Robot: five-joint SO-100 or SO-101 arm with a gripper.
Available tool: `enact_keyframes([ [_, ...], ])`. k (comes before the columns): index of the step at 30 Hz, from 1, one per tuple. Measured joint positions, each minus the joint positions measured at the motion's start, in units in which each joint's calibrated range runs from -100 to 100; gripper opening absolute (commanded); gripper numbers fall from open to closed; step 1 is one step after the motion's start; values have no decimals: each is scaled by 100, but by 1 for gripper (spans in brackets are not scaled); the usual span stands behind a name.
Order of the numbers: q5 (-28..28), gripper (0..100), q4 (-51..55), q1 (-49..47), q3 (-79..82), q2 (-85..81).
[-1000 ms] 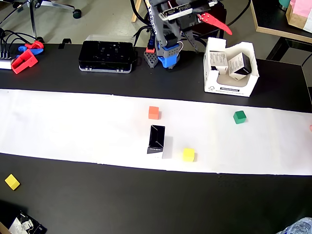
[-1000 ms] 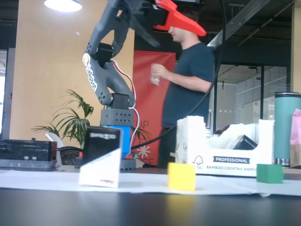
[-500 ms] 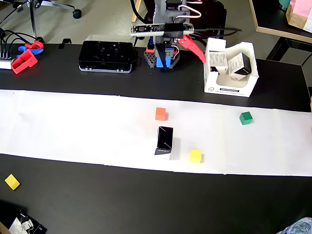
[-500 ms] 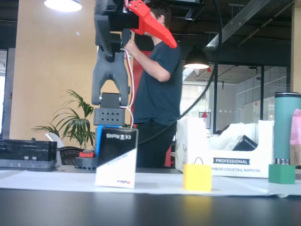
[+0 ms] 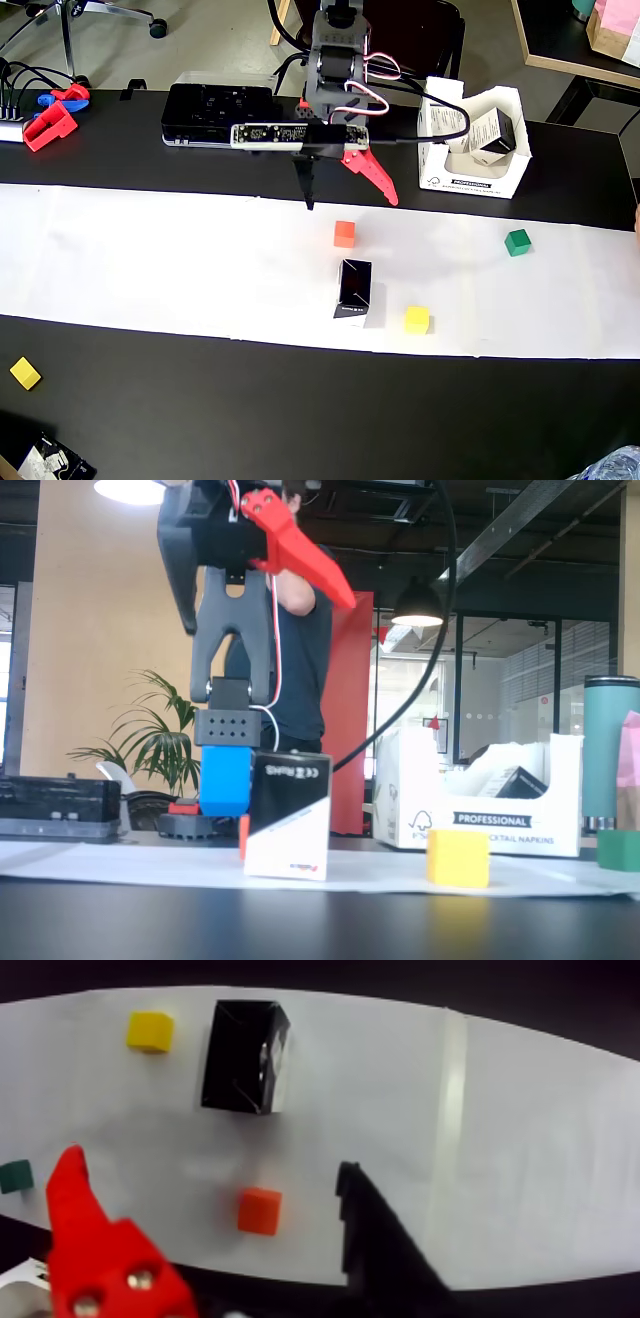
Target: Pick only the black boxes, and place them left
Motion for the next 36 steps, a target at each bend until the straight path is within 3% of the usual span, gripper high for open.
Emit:
enact_keyframes([
  [19,15,50,-1841,-46,0,1854],
  [33,-552,49,-2669,-831,-388,2847],
  [36,-606,38,-2669,-1006,-777,3363],
])
